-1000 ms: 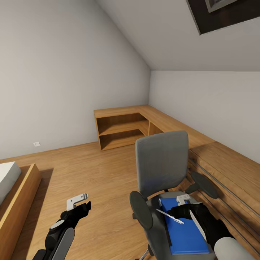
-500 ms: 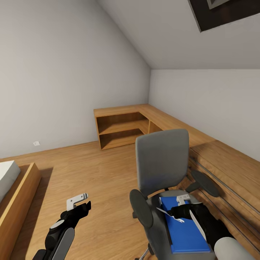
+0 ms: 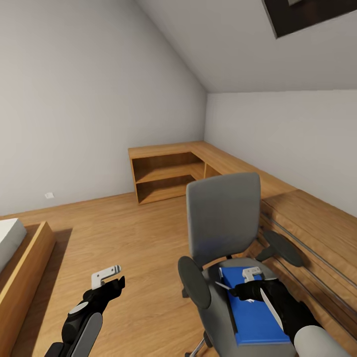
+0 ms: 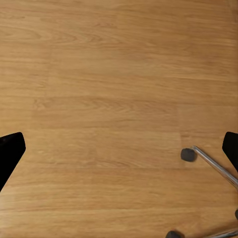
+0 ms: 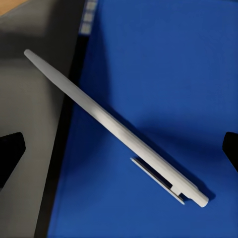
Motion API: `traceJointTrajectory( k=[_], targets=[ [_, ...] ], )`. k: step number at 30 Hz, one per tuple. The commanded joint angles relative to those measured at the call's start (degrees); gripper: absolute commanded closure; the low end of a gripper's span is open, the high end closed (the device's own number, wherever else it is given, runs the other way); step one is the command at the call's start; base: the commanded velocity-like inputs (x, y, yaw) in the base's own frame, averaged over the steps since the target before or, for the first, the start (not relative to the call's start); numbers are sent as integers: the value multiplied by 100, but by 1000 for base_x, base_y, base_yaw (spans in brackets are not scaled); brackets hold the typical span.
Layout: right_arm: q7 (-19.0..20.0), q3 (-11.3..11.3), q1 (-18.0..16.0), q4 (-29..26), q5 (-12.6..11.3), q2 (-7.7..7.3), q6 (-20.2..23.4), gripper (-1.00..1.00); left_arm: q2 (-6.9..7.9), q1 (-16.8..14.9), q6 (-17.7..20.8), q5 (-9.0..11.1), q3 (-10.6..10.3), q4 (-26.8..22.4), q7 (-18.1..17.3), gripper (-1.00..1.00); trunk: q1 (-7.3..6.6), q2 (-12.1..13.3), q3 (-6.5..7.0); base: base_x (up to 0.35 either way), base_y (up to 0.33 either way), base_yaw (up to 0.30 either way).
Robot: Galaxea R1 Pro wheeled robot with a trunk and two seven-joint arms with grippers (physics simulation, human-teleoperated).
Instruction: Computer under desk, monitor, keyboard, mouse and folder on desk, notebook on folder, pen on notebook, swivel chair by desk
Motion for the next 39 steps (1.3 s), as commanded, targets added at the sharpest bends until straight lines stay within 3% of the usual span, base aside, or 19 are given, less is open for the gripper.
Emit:
traceJointTrajectory(
  k=[1, 32, 39],
  targets=[
    [34, 9, -3, -11, 53, -4, 20, -100, 6, -5, 7, 56, -14, -7, 59, -100, 22, -45, -24, 0, 0, 0],
    [-22, -31, -3, 1, 83, -22, 29, -100, 6, -5, 7, 56, -14, -7, 59, -100, 22, -45, -24, 0, 0, 0],
    [-183, -30, -3, 8, 83, -19, 37, -100, 6, -5, 8, 56, -14, -7, 59, -100, 22, -45, -24, 0, 0, 0]
  ],
)
